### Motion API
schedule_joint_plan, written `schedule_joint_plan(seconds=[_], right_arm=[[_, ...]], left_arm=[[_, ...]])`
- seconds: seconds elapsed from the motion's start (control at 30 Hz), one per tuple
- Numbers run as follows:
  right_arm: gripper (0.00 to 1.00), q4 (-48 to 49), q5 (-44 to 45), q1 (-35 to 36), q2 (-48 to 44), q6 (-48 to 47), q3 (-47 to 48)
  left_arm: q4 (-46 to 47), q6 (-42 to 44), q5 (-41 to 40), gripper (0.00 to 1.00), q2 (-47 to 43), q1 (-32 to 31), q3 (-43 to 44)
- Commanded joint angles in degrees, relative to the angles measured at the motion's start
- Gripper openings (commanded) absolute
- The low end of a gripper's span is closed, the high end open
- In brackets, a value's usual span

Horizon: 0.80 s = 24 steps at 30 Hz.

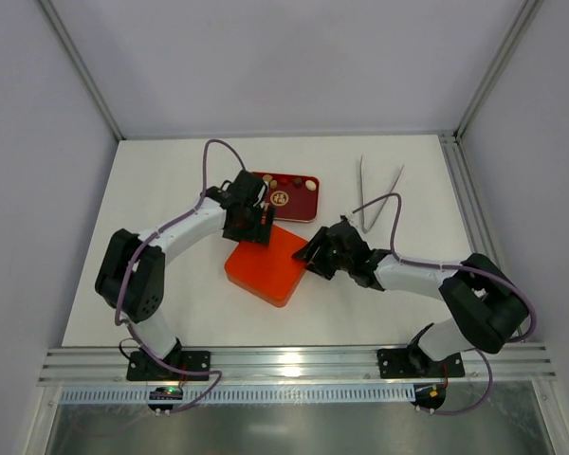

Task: Pack the chocolate

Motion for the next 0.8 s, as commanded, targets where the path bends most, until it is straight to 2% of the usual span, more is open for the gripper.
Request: schedule_joint_plan(seconds=[0.0,0.3,0.37,0.53,0.6,0.63,0.77], right_arm=[[0.57,2.3,-0.9,0.1,1.8,-3.9,2.7],[0.66,-2.3,-4.1,-0.5,4.7,-14.7,7.4],[0.66,-1.8,-5.2,-0.5,5.1,-15.6,7.5],[0.57,2.8,-7.3,-0.5,4.7,-17.0,3.7],[0.58,5.5,-9.0,-0.4,4.4,-17.6,2.2],[0.63,6.3,-9.7,-0.3,4.0,-17.9,0.7],[0.72,8.8,-11.3,0.2,1.2,-18.3,-3.4]], left_arm=[[-3.7,-4.5,-1.0,0.77,1.7,-2.9,0.4],[-4.1,-16.4,-9.7,0.76,2.8,-6.2,-6.0],[-3.6,-18.3,-10.1,0.75,3.5,-7.9,-7.4],[-0.9,-23.8,-9.9,0.73,4.6,-9.4,-10.3],[-0.5,-24.8,-9.8,0.72,5.0,-9.5,-11.0],[-0.4,-25.5,-9.8,0.72,5.2,-9.4,-11.0],[-0.1,-26.7,-9.9,0.71,6.1,-9.4,-10.9]])
